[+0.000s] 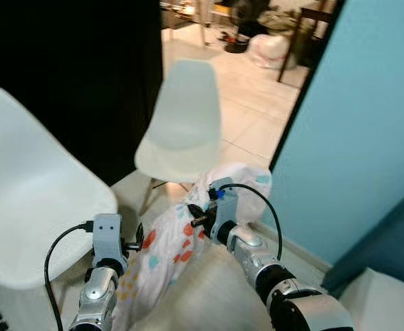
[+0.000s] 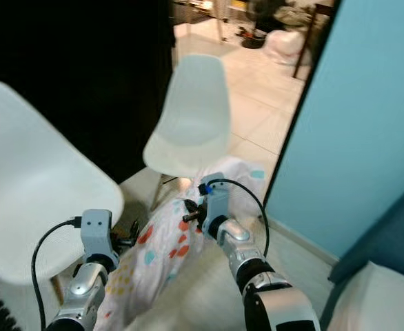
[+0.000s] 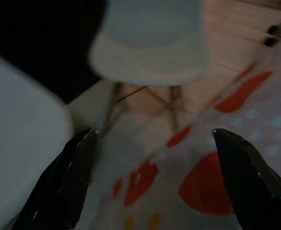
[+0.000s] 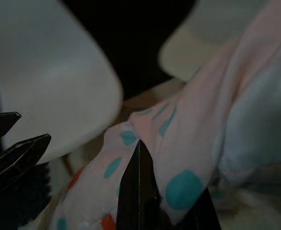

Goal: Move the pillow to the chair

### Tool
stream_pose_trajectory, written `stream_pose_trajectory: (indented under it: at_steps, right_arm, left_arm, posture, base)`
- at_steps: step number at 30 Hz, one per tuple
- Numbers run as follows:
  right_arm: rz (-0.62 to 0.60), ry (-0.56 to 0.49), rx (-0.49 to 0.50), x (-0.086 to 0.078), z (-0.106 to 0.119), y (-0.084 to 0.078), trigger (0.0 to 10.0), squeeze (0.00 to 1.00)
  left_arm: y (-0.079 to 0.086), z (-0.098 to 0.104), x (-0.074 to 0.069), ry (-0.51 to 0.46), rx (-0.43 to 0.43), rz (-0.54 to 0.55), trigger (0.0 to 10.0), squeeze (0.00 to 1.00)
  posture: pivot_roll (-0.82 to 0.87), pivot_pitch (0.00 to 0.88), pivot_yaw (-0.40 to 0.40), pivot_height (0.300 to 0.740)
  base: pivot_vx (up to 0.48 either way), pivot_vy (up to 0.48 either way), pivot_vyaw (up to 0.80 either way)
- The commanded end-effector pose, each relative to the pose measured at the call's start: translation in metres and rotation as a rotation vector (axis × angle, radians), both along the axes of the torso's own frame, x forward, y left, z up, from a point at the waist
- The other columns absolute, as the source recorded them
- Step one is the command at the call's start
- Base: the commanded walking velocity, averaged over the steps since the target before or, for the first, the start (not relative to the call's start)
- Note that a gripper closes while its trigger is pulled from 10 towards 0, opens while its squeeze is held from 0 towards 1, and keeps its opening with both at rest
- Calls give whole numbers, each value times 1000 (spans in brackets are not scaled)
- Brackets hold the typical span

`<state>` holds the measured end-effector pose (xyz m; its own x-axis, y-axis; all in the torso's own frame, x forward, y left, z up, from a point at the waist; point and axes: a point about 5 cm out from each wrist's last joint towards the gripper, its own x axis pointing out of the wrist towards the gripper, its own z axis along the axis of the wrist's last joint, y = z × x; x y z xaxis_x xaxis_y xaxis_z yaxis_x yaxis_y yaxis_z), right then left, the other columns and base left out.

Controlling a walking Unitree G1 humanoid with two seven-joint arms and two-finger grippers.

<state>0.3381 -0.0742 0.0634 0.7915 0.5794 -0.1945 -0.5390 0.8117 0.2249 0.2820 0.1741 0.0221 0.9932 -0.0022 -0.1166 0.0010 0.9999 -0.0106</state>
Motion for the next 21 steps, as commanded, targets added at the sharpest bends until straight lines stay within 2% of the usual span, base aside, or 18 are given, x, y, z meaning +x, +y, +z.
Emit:
stream_pose_trajectory:
  at_steps: [1,3,8,17,21]
  right_arm:
    - [-14,-73,42,9,17,1,10000,0]
    - [5,-78,108,10,23,6,10000,0]
    - [82,-118,169,10,33,18,10000,0]
    - [185,-165,194,5,37,28,10000,0]
    - [213,-172,184,3,37,31,10000,0]
  left_arm:
    - [-3,2,2,-5,5,-19,10000,0]
    - [-6,1,2,2,5,-26,10000,0]
    - [-10,-1,0,8,4,-35,10000,0]
    - [-12,-2,-2,9,6,-39,10000,0]
    - [-12,-2,-3,8,6,-37,10000,0]
  posture:
    - [-4,50,-58,740]
    - [-4,50,-58,740]
    - [-6,55,-53,740]
    - [4,62,-56,740]
    - [8,63,-55,740]
  base:
    - [371,0,0]
    - [379,0,0]
    - [419,0,0]
    - [480,0,0]
    - [480,0,800]
